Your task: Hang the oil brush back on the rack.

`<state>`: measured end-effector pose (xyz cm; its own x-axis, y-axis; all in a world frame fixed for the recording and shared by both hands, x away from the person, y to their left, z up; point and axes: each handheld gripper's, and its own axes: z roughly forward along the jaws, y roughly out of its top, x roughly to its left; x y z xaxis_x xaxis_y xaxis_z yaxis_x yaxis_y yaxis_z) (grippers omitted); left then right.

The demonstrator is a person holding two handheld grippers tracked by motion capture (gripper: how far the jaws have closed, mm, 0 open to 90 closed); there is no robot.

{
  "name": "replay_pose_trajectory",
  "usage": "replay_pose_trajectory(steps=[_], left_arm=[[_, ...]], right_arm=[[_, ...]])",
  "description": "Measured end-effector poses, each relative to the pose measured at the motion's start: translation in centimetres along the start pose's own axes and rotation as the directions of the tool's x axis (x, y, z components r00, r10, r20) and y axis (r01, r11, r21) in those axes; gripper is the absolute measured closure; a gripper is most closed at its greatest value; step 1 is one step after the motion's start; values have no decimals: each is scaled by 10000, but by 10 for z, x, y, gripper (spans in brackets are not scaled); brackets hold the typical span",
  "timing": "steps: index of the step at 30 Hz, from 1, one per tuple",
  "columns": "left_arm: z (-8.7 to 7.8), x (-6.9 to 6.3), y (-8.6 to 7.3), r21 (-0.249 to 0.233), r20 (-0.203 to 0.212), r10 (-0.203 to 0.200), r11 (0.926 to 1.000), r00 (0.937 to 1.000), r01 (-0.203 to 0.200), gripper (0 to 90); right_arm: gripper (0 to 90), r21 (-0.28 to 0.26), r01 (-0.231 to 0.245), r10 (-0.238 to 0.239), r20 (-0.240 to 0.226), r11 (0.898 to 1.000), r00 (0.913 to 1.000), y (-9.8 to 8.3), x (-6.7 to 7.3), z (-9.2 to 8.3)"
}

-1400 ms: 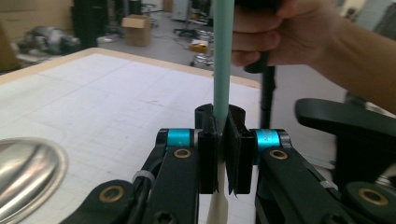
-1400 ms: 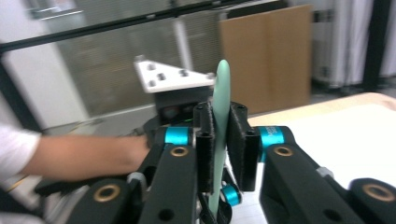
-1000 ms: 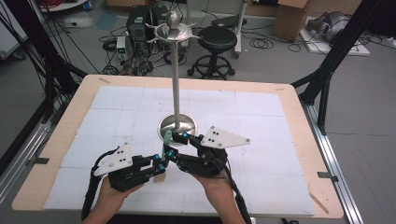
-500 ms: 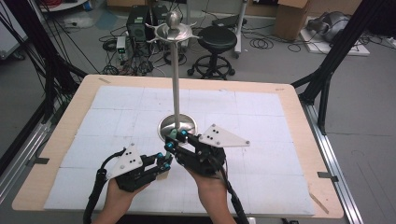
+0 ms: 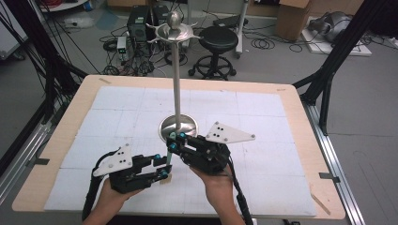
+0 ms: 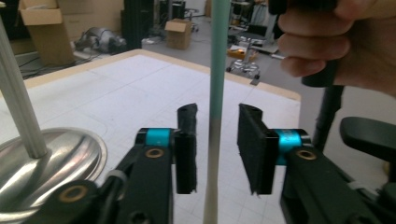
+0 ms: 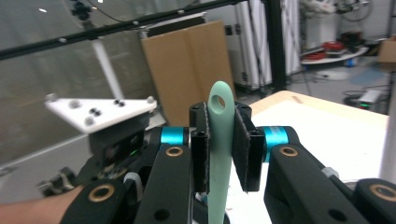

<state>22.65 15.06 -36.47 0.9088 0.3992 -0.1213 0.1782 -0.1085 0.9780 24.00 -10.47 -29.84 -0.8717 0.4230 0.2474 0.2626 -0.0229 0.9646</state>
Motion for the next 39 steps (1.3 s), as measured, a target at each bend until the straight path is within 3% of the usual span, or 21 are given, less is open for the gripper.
replay_pose_trajectory(steps=[1, 4, 5, 6, 7, 8, 14, 16, 17, 20, 22, 25, 27, 29, 31, 32, 33, 34, 35, 38, 39], left_arm=[[0, 0, 0, 0, 0, 0, 10000, 10000, 0, 629], [-3, 7, 2, -104, 586, -247, 9996, 9980, 253, 588], [-4, 8, 2, -142, 854, -324, 9993, 9958, 337, 580], [-4, 10, 2, -158, 1198, -352, 9992, 9922, 374, 569], [-4, 10, 2, -158, 1198, -352, 9992, 9922, 374, 567], [-4, 11, 2, -139, 1476, -383, 9991, 9883, 408, 567], [-2, 13, 1, -122, 2430, -643, 9975, 9679, 694, 566], [-1, 14, 1, -33, 2631, -653, 9976, 9625, 686, 578], [0, 14, 1, 19, 2712, -663, 9977, 9602, 684, 578], [2, 12, -1, 224, 2884, -630, 9980, 9554, 591, 623], [2, 11, -1, 256, 2906, -589, 9982, 9550, 538, 633], [3, 10, -2, 273, 3014, -388, 9991, 9527, 320, 719], [2, 9, -2, 241, 2967, -303, 9994, 9545, 242, 781], [3, 8, -2, 204, 2897, -223, 9996, 9569, 171, 828], [3, 8, -2, 251, 2626, -203, 9996, 9647, 142, 833], [2, 8, -2, 332, 2162, -212, 9993, 9761, 144, 835], [2, 8, -2, 332, 2162, -212, 9993, 9761, 144, 836], [2, 9, -1, 349, 1918, -162, 9993, 9813, 97, 836], [2, 9, -1, 359, 1682, -124, 9993, 9857, 65, 836], [2, 7, -1, 319, 1025, -113, 9995, 9947, 81, 837], [2, 7, 0, 309, 810, -105, 9995, 9967, 80, 837]], right_arm=[[788, 3, 17, -17, -125, 10000, 9999, 0, -1, -1], [789, 11, -23, 24, -494, 10000, 9988, -1, -5, -2], [789, -5, -16, 16, -727, 10000, 9974, -1, -6, -2], [790, -45, -38, 31, -1352, 10000, 9908, -1, -11, -3], [790, -45, -38, 31, -1352, 10000, 9908, -1, -11, -3], [790, -67, -34, 23, -1516, 10000, 9884, -1, -13, -3], [791, -186, 172, -223, -3225, 9997, 9463, 1, -24, -2], [792, -69, 388, -385, -3849, 9992, 9222, 1, -26, 2], [792, -69, 388, -385, -3849, 9992, 9222, 1, -26, 2], [793, -54, 398, -383, -4274, 9992, 9032, 0, -27, 6], [794, -64, 413, -400, -4327, 9991, 9007, 0, -27, 6], [795, -37, 435, -405, -4503, 9990, 8919, 0, -27, 8], [796, -38, 452, -420, -4549, 9990, 8896, 0, -28, 8], [798, -18, 424, -386, -4559, 9991, 8892, 0, -28, 8], [797, -30, 389, -362, -4458, 9992, 8944, 0, -28, 8], [756, -11, 360, -333, -4046, 9994, 9139, -1, -27, 7], [756, -11, 360, -333, -4046, 9994, 9139, -1, -27, 7], [649, -65, 353, -352, -3692, 9994, 9287, -1, -26, 7], [549, -96, 282, -298, -3118, 9996, 9497, -2, -25, 7], [496, 49, 345, -327, -2120, 9994, 9767, -4, -21, 6], [496, 81, 363, -341, -1936, 9993, 9805, -4, -19, 7]])
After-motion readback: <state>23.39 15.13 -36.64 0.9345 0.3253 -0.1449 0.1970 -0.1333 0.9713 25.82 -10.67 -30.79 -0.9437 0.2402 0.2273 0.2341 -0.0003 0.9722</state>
